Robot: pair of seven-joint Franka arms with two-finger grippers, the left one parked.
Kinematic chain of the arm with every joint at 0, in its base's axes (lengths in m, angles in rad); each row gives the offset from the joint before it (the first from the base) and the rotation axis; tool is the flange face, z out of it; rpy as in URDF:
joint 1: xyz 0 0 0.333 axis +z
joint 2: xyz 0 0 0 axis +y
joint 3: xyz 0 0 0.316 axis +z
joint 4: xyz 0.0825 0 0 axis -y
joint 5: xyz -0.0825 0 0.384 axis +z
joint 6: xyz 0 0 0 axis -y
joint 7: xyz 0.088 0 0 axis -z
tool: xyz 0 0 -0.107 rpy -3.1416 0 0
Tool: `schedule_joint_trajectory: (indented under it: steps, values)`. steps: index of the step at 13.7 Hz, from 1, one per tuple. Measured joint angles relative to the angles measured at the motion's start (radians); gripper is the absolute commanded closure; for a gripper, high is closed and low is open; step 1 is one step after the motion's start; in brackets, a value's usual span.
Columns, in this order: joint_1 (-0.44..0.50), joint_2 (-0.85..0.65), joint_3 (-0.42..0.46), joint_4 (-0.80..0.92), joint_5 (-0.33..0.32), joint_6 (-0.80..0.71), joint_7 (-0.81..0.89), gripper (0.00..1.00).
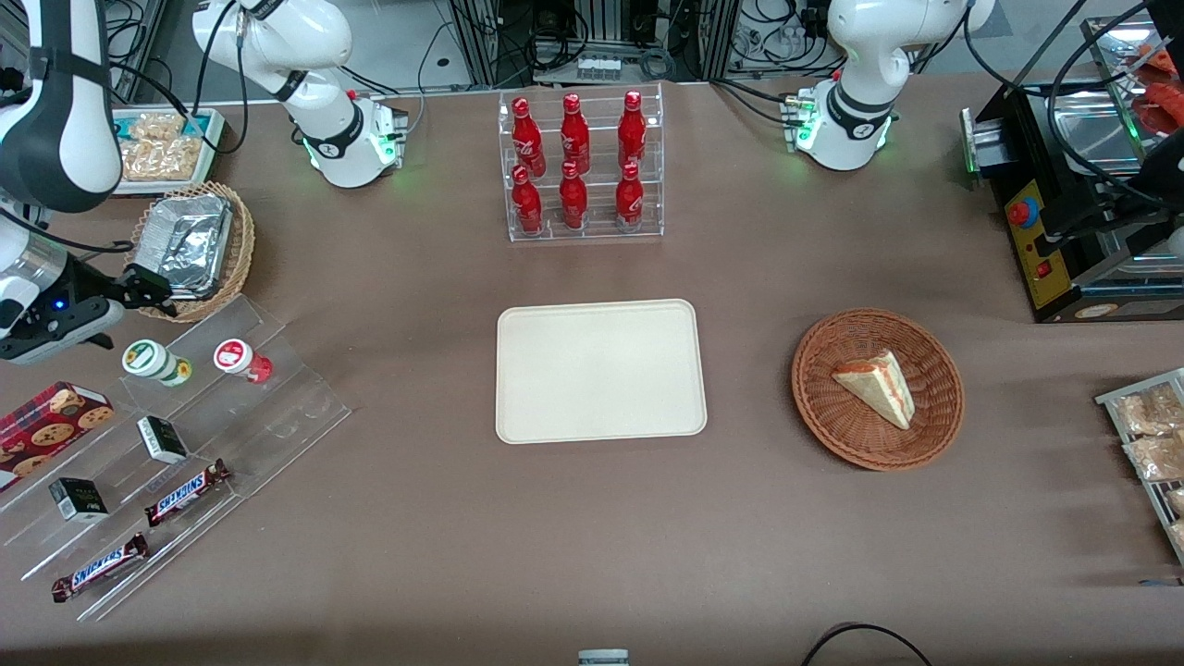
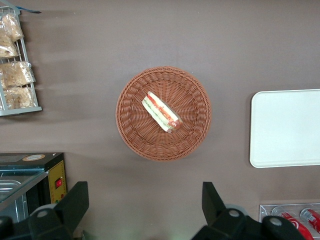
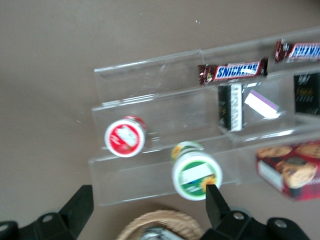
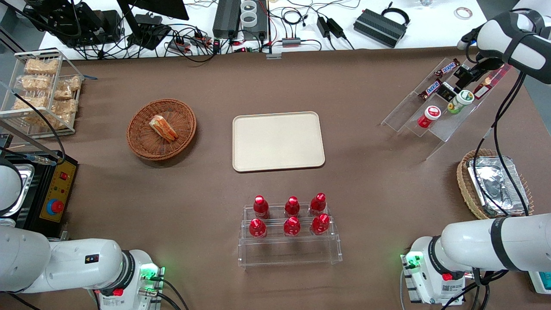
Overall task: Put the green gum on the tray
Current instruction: 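Move the right gripper down toward the green-lidded gum container on the rack, then close the right gripper on the green-lidded gum container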
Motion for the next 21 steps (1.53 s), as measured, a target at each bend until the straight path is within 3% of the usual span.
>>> schedule_joint_trajectory:
  steps: [4,14,15,16,18,19,20,21]
  values:
    - [-0.042,0.034,-0.001,-0.033,0.0,0.101,-0.167,0.0]
    - [-0.065,0.144,-0.001,-0.035,0.0,0.218,-0.231,0.0]
    - [-0.065,0.148,-0.001,-0.037,0.0,0.22,-0.231,0.05]
    - [-0.065,0.149,-0.001,-0.043,0.0,0.225,-0.232,0.23]
    - [-0.065,0.152,-0.001,-0.052,0.0,0.236,-0.232,0.74]
    - [-0.065,0.153,-0.001,-0.056,0.0,0.238,-0.232,0.89]
    - [-0.065,0.154,-0.001,-0.058,0.0,0.238,-0.232,1.0]
    - [-0.065,0.155,-0.001,-0.059,0.0,0.238,-0.232,1.0]
